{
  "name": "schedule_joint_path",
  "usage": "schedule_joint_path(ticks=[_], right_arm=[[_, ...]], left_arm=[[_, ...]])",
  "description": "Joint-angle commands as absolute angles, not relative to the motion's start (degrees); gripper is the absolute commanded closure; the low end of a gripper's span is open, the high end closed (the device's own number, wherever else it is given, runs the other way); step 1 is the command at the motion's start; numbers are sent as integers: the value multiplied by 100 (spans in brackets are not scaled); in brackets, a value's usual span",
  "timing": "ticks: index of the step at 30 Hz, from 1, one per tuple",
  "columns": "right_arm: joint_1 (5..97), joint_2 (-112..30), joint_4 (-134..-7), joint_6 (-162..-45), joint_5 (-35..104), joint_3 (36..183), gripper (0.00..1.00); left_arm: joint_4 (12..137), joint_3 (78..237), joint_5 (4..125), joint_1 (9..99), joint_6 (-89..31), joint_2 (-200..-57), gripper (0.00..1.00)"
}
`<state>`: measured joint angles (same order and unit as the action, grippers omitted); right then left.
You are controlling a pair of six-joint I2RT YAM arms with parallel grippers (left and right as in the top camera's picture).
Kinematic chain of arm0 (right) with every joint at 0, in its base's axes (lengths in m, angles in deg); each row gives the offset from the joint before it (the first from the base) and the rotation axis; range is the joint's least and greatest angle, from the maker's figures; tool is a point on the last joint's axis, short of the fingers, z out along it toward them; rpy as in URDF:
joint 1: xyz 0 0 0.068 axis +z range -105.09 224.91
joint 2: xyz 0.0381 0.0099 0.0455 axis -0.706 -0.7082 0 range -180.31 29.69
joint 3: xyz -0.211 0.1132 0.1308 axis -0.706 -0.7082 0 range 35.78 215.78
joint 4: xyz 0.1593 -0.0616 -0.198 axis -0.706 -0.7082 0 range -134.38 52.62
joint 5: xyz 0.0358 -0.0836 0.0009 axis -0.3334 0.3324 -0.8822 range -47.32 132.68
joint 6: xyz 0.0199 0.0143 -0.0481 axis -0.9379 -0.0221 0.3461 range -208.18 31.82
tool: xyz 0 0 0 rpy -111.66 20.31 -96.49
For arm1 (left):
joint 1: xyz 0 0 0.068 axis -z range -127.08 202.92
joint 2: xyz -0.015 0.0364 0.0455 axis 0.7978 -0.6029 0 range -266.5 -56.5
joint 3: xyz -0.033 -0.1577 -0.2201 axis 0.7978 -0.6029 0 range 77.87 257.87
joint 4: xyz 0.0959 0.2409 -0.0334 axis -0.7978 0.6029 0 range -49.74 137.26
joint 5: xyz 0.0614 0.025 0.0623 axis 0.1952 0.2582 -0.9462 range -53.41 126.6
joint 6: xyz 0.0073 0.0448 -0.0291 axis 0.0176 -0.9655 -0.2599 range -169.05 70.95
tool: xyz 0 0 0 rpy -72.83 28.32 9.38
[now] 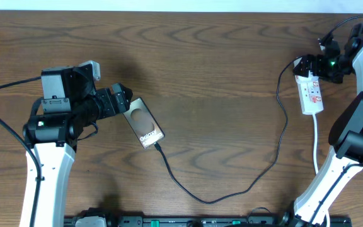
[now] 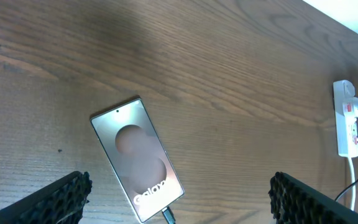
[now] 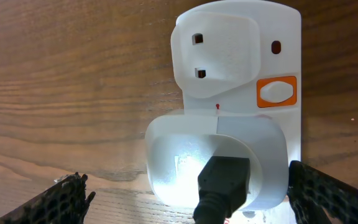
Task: Plug charger to phone and switch on socket
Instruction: 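Press the orange switch on the power strip with the right gripper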
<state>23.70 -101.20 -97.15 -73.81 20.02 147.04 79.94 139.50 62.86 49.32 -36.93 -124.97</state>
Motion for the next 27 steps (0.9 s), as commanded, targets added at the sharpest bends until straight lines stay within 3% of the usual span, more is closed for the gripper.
schedule_joint_path(ticks=[1, 27], right_arm=[[2425, -10113, -9730, -7353, 1963, 14750, 1], [2722, -10116, -9256, -7916, 1963, 13762, 1]], left_arm=[[8005, 13994, 6297, 4915, -3763, -12499, 6], [8047, 13994, 6297, 4915, -3763, -12497, 6]])
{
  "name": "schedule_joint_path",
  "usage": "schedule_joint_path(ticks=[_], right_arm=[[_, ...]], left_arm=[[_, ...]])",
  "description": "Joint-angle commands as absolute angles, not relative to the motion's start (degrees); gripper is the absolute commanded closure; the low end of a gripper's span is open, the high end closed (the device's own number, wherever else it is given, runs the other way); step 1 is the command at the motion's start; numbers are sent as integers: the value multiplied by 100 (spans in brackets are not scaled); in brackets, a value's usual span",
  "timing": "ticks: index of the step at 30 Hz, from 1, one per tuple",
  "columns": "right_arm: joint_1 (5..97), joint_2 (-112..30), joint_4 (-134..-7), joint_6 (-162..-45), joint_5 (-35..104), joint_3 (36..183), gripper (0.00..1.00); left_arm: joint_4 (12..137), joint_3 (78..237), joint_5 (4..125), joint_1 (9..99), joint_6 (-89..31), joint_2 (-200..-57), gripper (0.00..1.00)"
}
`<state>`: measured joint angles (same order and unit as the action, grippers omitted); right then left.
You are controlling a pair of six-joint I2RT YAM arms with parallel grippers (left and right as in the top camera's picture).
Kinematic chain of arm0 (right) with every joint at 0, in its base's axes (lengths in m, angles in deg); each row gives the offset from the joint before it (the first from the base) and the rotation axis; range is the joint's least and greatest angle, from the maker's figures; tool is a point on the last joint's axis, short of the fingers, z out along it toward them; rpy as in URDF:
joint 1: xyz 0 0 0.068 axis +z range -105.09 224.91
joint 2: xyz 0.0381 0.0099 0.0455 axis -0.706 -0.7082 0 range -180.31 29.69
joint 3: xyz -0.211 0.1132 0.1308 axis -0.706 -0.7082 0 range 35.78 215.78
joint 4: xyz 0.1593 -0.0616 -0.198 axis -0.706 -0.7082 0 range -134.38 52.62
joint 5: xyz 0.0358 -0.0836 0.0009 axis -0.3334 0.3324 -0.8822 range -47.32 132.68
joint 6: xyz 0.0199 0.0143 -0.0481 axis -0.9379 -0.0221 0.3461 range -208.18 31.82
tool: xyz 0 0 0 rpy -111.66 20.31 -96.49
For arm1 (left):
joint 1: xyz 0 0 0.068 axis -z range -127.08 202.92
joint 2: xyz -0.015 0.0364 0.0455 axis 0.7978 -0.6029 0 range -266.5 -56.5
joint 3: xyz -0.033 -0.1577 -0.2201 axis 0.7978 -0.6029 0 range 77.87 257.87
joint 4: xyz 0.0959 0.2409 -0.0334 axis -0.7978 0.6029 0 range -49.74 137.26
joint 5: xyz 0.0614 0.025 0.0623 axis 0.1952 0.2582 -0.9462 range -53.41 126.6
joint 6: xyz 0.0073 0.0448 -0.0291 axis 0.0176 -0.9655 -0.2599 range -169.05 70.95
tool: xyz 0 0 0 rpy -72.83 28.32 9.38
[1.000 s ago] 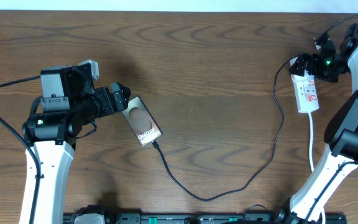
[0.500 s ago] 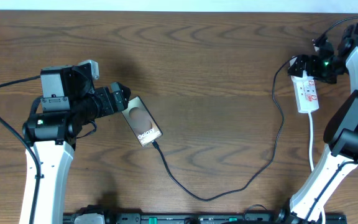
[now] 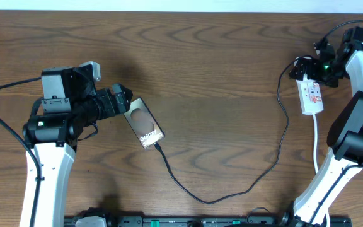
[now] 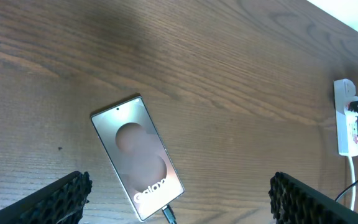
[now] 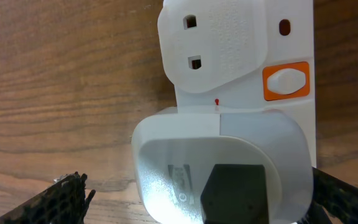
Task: Plug charger to phone and switch on socket
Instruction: 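Press the orange switch on the power strip with the right gripper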
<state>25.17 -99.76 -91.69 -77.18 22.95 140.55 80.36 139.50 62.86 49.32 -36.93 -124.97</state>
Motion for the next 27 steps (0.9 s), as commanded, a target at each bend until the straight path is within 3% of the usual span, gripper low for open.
schedule_joint_path(ticks=[1, 15, 27], right_arm=[[2724, -10116, -9247, -7916, 1967, 13762, 1], [2652, -10113, -9990, -7956, 2586, 14851, 2], [2659, -10116, -9973, -7871, 2584, 14800, 1]], left_arm=[[8047, 13994, 6297, 4915, -3765, -12497, 6], [8049, 13994, 6297, 4915, -3765, -12497, 6], [8049, 13994, 6297, 4915, -3765, -12497, 6]])
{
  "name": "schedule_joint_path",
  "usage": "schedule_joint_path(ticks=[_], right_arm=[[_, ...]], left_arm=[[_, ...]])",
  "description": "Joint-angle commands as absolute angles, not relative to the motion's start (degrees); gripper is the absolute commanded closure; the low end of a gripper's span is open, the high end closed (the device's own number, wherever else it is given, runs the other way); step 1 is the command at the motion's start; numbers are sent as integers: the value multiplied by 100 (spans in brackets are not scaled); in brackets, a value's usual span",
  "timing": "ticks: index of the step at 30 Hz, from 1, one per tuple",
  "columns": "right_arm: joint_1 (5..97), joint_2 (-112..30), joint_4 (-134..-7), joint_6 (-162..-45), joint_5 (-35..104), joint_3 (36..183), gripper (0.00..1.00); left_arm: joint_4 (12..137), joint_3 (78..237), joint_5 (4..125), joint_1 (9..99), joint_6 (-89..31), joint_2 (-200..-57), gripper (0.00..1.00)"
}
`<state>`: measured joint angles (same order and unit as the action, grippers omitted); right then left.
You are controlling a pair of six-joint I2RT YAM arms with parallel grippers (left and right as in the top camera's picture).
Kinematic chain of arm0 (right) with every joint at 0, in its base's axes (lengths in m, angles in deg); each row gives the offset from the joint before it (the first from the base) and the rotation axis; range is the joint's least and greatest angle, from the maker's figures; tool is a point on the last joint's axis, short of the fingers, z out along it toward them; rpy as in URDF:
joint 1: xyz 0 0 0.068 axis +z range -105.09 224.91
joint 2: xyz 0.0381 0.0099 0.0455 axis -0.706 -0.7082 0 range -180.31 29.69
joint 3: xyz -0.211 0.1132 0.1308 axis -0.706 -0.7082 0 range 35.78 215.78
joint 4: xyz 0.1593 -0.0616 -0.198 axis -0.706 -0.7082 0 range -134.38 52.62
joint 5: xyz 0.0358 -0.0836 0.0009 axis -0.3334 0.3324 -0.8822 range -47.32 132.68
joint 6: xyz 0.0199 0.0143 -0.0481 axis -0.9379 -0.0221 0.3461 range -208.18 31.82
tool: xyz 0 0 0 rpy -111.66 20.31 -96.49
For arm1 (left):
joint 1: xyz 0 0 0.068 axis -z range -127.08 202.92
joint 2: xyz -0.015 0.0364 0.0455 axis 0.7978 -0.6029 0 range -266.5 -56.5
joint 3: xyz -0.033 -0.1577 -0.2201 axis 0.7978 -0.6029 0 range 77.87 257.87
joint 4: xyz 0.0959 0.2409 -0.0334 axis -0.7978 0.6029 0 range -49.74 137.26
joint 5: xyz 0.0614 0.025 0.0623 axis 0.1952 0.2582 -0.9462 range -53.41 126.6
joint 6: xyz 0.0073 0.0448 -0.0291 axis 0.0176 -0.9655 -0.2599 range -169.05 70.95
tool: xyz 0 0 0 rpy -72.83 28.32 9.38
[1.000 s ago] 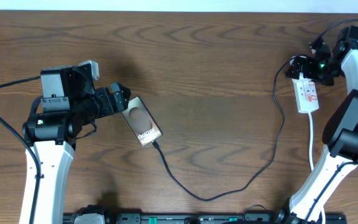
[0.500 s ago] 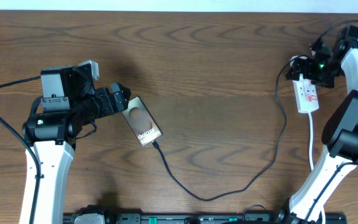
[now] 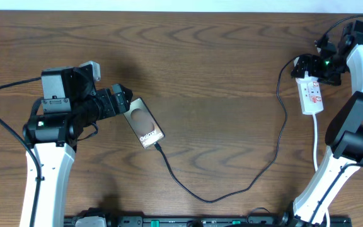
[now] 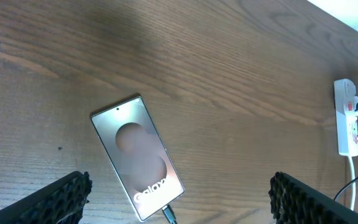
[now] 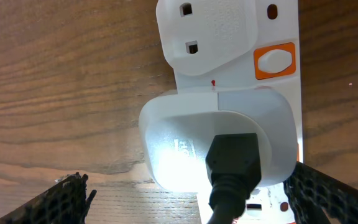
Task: Plug charger to phone and switch on socket
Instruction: 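Press the orange switch on the power strip with the right gripper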
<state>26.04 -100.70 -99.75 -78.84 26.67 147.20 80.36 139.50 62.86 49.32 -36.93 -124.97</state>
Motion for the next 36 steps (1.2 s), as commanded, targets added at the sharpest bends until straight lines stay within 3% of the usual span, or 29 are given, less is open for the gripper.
schedule_joint_path(ticks=[1, 12, 36], right_arm=[[2661, -10116, -9968, -7873, 2577, 14770, 1], [2790, -10116, -9501, -8074, 2236, 14029, 1], [2840, -10116, -9571, -8260, 1207, 14007, 1]], left_arm=[[8047, 13994, 6294, 4915, -3765, -12497, 6], [8047, 13994, 6297, 4915, -3765, -12499, 6], [8051, 13994, 6297, 4915, -3763, -12499, 6]])
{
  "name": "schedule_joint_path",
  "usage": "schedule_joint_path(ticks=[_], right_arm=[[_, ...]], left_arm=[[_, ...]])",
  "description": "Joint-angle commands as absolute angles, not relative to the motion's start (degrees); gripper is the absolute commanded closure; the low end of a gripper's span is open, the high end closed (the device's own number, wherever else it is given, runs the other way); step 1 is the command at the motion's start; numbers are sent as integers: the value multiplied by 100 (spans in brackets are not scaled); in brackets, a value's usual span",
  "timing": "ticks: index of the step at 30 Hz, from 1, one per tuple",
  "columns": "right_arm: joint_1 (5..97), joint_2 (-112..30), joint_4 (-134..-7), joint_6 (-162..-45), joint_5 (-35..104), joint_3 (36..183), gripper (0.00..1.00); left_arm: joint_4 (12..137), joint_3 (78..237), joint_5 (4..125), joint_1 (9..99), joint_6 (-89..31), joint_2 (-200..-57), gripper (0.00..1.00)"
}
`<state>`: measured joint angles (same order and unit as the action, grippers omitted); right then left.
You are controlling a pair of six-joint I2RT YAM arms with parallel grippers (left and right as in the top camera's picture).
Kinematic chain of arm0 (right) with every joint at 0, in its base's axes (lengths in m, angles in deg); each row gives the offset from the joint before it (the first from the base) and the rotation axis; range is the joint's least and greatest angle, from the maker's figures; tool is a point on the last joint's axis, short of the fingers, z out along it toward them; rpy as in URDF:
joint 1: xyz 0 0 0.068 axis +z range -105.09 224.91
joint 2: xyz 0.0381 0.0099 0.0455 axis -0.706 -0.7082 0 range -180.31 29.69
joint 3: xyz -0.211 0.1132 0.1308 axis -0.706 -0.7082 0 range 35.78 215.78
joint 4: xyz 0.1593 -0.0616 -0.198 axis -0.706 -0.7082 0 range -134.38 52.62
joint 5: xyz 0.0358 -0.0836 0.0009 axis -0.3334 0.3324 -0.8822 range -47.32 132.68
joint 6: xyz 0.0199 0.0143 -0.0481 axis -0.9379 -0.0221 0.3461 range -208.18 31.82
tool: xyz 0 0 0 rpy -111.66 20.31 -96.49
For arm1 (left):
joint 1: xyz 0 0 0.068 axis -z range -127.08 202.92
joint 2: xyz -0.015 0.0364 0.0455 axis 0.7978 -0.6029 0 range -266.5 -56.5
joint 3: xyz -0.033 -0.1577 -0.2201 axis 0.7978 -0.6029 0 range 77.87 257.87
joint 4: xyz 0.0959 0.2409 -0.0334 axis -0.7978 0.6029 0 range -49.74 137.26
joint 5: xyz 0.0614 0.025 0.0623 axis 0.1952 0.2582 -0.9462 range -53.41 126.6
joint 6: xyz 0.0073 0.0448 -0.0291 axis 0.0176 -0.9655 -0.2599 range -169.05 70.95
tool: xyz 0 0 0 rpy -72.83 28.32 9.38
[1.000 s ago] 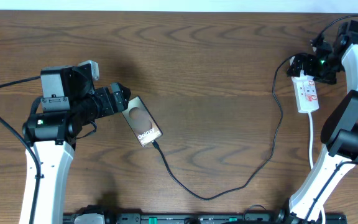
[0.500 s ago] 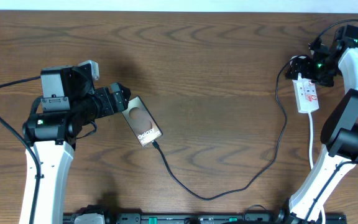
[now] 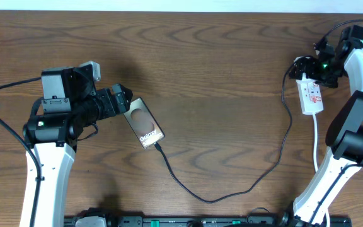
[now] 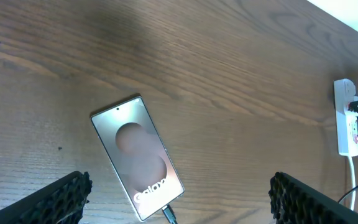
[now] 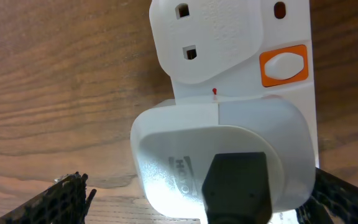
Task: Plug charger to phone and switch on socket
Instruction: 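Press the orange switch on the power strip with the right gripper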
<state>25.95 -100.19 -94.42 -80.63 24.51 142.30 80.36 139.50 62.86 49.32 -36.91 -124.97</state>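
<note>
The phone (image 4: 137, 155) lies face up on the wooden table, a black cable (image 3: 232, 192) plugged into its lower end. My left gripper (image 4: 179, 190) hangs open above it, fingers (image 4: 48, 199) wide on either side. The cable loops right to a white charger adapter (image 5: 216, 155) seated in the white socket strip (image 5: 229, 37). My right gripper (image 5: 194, 196) is open close over the adapter, its fingertips (image 5: 64, 199) clear of it. The orange switch (image 5: 283, 65) sits beside the free socket; whether it is on cannot be told.
The socket strip (image 3: 311, 93) lies at the far right of the table (image 3: 219, 82), its white lead (image 3: 315, 142) running toward the front edge. The cable's loop crosses the front middle of the table. The two arm bases stand at the front left and front right.
My right gripper sits closer over the adapter, which fills more of the wrist view. The cable near the strip has shifted slightly right. Phone and left arm are unchanged.
The phone had the cable plugged in and the adapter sat in the strip at every moment. My right gripper hovered open over the strip, was closer, then farther off, and now is close again. The left gripper stayed open above the phone.
</note>
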Motion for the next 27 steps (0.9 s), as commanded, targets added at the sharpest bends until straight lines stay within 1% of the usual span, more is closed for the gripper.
schedule_joint_path(ticks=[1, 20, 27], right_arm=[[2847, -10116, -9597, -8260, 1205, 14007, 1], [2884, -10116, -9520, -8434, 693, 13712, 1], [2816, -10116, -9461, -8605, 1423, 13745, 1]], left_arm=[[8051, 13994, 6297, 4915, -3765, -12497, 6], [8049, 13994, 6297, 4915, -3765, -12497, 6], [8051, 13994, 6297, 4915, -3763, -12499, 6]])
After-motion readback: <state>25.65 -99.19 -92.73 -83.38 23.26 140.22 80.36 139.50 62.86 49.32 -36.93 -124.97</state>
